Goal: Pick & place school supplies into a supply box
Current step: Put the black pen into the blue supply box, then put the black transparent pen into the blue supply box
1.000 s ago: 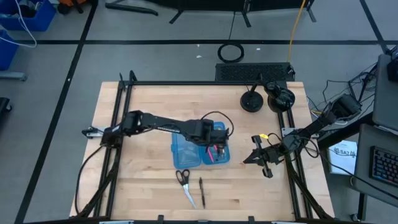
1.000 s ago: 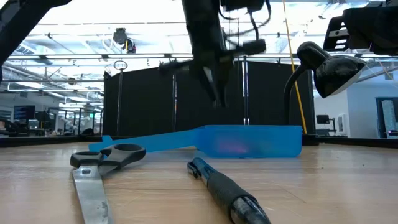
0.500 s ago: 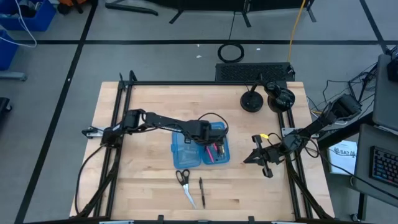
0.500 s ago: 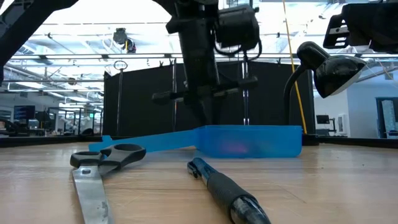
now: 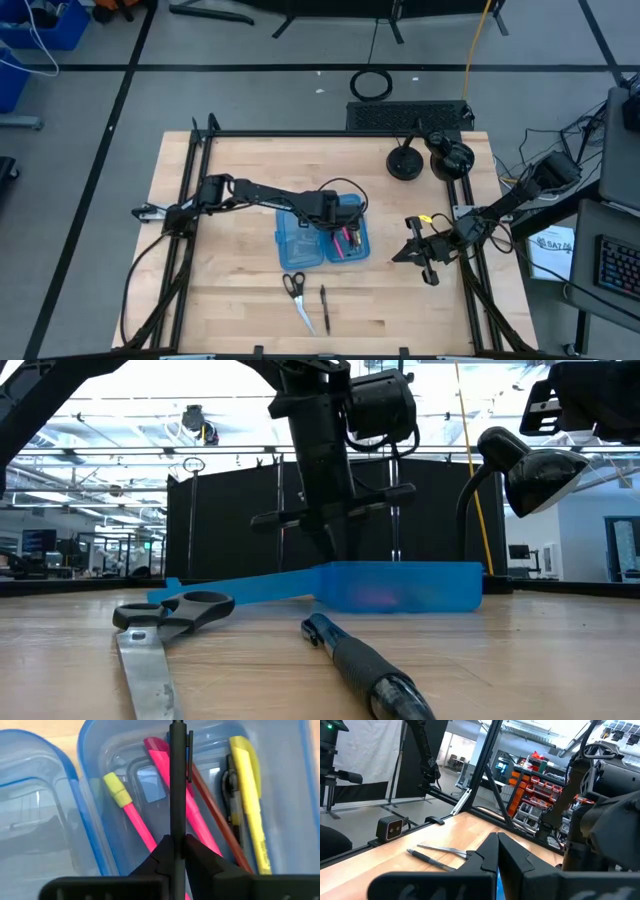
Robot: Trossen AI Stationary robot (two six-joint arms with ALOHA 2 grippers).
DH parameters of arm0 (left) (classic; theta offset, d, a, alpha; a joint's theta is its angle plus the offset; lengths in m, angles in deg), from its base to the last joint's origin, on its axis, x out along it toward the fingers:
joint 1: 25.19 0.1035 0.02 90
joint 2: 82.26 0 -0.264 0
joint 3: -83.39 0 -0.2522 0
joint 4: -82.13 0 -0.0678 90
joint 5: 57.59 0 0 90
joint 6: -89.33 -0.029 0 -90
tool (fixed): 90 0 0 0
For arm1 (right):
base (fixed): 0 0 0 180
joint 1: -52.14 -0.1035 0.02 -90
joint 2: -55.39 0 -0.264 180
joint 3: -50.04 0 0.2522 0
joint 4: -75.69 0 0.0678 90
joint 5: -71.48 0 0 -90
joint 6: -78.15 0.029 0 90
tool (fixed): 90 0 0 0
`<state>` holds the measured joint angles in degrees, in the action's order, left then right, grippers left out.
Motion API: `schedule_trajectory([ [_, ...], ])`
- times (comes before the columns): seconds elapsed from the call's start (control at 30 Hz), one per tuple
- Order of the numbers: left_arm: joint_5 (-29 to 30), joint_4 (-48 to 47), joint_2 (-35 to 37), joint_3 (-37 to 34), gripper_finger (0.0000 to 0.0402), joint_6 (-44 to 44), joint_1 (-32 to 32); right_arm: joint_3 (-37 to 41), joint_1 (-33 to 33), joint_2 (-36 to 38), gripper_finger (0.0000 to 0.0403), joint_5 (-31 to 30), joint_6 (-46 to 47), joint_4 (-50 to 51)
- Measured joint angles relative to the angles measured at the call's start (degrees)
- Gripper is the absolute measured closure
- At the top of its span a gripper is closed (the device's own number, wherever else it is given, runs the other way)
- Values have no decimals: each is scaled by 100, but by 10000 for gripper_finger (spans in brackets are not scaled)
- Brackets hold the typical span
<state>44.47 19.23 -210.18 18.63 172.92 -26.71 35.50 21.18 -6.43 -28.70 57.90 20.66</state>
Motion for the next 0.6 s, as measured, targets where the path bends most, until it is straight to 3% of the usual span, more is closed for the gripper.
schedule_trajectory([
  [0.33,-2,-3,0,1,260,-53,-84,0,0,0,403,1,0,3],
  [0.6,14,64,146,37,241,-625,-265,0,-1,0,403,-4,99,99],
])
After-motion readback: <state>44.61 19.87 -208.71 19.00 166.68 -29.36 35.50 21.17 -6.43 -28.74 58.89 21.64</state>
